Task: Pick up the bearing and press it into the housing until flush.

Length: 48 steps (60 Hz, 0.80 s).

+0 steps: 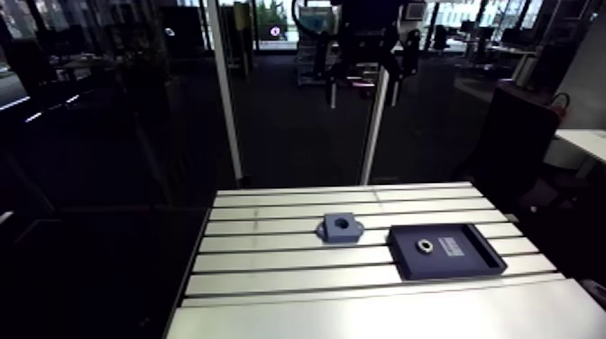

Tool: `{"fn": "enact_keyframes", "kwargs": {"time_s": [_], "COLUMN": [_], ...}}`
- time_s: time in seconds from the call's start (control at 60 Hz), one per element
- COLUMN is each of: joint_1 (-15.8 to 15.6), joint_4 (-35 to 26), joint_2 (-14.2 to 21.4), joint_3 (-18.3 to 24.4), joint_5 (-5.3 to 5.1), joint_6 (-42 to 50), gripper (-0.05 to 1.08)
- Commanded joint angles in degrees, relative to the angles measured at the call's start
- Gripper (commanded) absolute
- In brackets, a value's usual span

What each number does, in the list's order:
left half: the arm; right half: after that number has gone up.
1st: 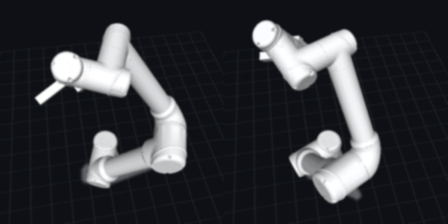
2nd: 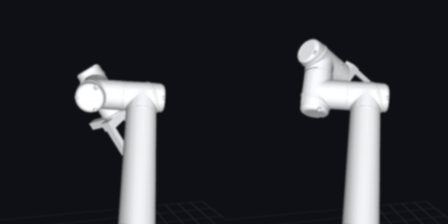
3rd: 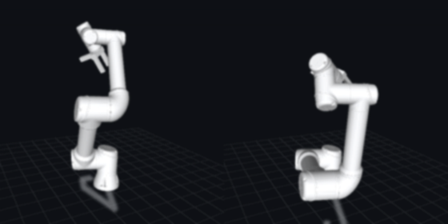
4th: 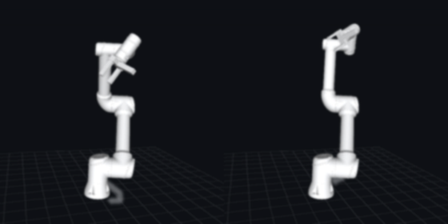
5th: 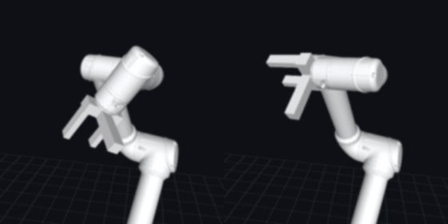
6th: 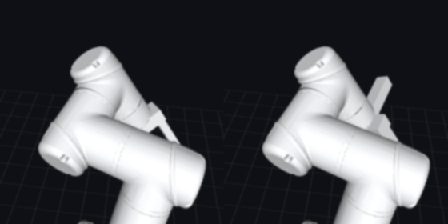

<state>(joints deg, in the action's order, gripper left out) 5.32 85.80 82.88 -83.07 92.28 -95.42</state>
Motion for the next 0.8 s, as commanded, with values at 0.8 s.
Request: {"fn": "enact_keyframes", "kwargs": {"time_s": [0.8], "joint_1": [18.89], "joint_4": [17.45], "joint_2": [1.19], "joint_3": [-15.31], "joint_5": [0.23], "joint_6": [-19.22], "gripper": [0.01]}}
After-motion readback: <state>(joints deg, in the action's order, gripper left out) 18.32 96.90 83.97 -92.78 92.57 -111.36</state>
